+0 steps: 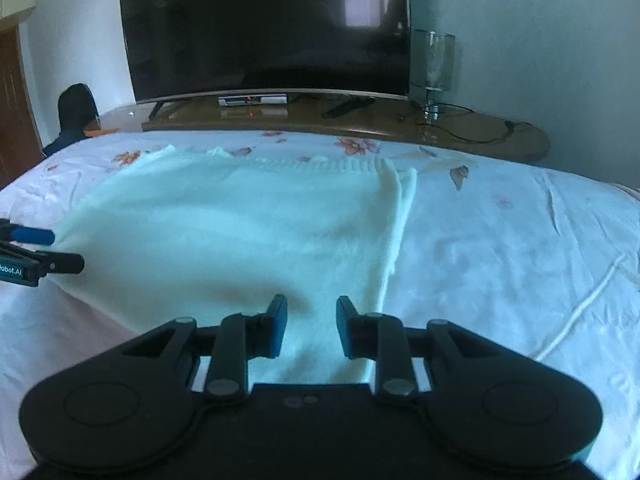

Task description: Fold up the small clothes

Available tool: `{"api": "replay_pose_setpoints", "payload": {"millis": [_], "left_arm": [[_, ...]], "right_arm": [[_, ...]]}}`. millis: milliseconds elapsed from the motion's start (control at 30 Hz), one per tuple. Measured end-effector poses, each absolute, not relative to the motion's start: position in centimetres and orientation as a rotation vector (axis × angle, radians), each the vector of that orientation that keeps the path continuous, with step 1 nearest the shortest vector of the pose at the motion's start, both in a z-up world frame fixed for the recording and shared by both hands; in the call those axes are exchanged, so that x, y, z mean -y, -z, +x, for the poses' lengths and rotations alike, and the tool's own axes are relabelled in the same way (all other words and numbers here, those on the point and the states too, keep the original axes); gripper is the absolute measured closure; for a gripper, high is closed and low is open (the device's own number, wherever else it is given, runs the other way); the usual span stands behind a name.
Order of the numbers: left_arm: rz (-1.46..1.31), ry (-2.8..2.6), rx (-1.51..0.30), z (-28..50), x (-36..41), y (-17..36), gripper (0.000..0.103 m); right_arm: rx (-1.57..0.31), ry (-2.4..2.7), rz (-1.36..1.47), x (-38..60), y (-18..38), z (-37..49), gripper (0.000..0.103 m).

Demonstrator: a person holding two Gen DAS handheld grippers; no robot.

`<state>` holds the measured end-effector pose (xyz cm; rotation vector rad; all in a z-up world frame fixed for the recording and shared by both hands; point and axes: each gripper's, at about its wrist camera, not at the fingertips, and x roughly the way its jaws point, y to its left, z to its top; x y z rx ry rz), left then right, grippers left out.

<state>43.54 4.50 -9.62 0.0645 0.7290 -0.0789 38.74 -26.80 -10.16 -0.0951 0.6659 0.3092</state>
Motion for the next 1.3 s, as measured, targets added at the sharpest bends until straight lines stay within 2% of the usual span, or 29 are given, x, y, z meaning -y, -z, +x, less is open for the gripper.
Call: {"api": "replay_pose_setpoints", "payload": {"millis": [267, 367, 533, 800, 900, 967, 1100, 1200, 1300], "left_arm": [[0.036, 0.089, -0.761, 49.7, -4.4, 10.9, 0.011], [0.047, 0.087, -0.776, 50.3, -4.1, 11.6, 0.011], [0.036, 0.087, -0.714, 53.7, -4.3, 9.8, 0.011], [0.002, -0.038, -0.762, 60.6, -5.9, 12.0, 0.011], [-0.005, -0.052, -0.756, 61.4, -6.1, 12.0, 0.011], [0.073, -0.056, -0.715, 61.5, -5.6, 11.5, 0.011], [0.063, -0.069, -0.734, 62.8, -6.8, 11.5, 0.011], [0.043, -0.070, -0.753, 63.6, -7.7, 12.1, 0.011], [0.010, -0.071, -0.747, 64.0, -8.3, 12.4, 0.011]], "right_arm": [[-0.651, -0.289, -0.077, 26.2, 10.2, 45.5, 0.079], [-0.748, -0.284, -0.105, 26.5, 12.3, 47.9, 0.079], [-0.643, -0.329, -0.132, 26.6, 11.0, 48.1, 0.078], [-0.621, -0.223, -0.094, 26.7, 10.9, 56.4, 0.078], [-0.681, -0.190, -0.121, 26.8, 12.5, 58.2, 0.083], [-0.662, -0.187, -0.112, 27.3, 12.6, 57.8, 0.077], [-0.637, -0.199, -0.105, 27.6, 12.4, 57.8, 0.074], [-0.649, -0.216, -0.076, 27.9, 12.6, 58.4, 0.077], [-0.662, -0.247, -0.058, 28.2, 12.8, 59.0, 0.090]]}}
